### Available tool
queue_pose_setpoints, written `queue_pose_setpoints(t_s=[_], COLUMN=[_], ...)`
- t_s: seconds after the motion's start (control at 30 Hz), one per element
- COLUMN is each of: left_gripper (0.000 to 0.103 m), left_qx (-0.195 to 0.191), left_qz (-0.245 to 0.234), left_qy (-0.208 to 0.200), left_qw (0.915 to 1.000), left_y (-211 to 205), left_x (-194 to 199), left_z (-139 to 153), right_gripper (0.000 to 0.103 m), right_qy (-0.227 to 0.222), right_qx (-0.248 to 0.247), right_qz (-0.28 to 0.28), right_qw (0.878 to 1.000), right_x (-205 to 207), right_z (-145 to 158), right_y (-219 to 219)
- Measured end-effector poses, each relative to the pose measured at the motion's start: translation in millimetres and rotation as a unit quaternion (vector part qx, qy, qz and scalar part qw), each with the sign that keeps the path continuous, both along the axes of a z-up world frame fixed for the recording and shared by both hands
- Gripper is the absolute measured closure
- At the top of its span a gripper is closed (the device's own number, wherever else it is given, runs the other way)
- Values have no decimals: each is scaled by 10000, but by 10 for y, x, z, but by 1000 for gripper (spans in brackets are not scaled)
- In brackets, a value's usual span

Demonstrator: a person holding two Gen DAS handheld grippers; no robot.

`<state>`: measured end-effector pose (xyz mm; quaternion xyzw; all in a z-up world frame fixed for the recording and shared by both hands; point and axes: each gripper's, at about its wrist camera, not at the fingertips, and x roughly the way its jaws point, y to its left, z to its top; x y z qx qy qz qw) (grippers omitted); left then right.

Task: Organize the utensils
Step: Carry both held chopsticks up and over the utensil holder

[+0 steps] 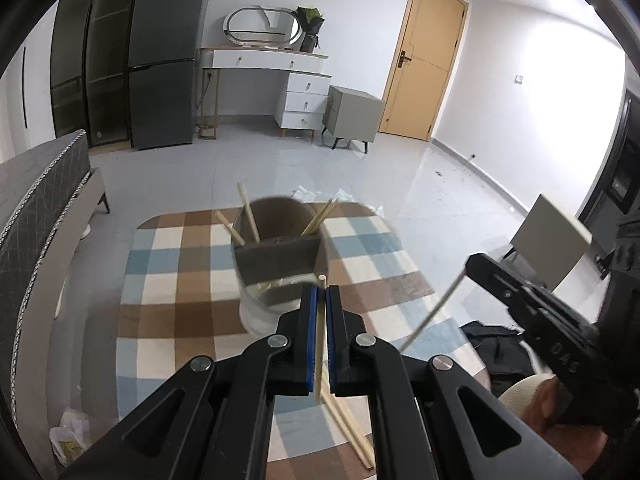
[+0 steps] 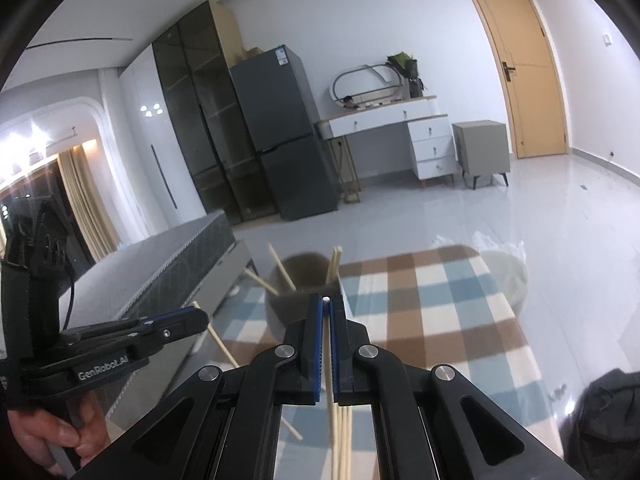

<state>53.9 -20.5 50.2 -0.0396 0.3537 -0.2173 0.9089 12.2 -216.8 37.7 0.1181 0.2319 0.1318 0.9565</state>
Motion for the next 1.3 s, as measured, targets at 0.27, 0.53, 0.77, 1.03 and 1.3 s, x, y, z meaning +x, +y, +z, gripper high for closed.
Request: queue_pose_setpoints(t_s=[0.27,0.53,0.77,1.03,1.3], left_gripper=[103,103,103,103,103], left_qx=[-250,-344,-259,-159,-122], left_qz=[89,155,122,70,38], left_qy=[-295,-567,-651,-342,45], left_qw=[9992,9977,9975,9993,9999], left_y=[119,187,189,174,126], left_x=[262,666,1031,1331,1473], left_z=[595,988,959,664,378], right_gripper=[100,100,100,100,100], right_qy=[-312,-753,-872,-601,-253], right_qx=[61,-117,-173,-220,-238], right_qz=[141,374,458,459,463], right_qw=[9994,9964,9950,9969,9983], right_x=[351,817,1240,1576,1771], right_z=[498,1042,1151,896,592], right_y=[65,265,415,429,362])
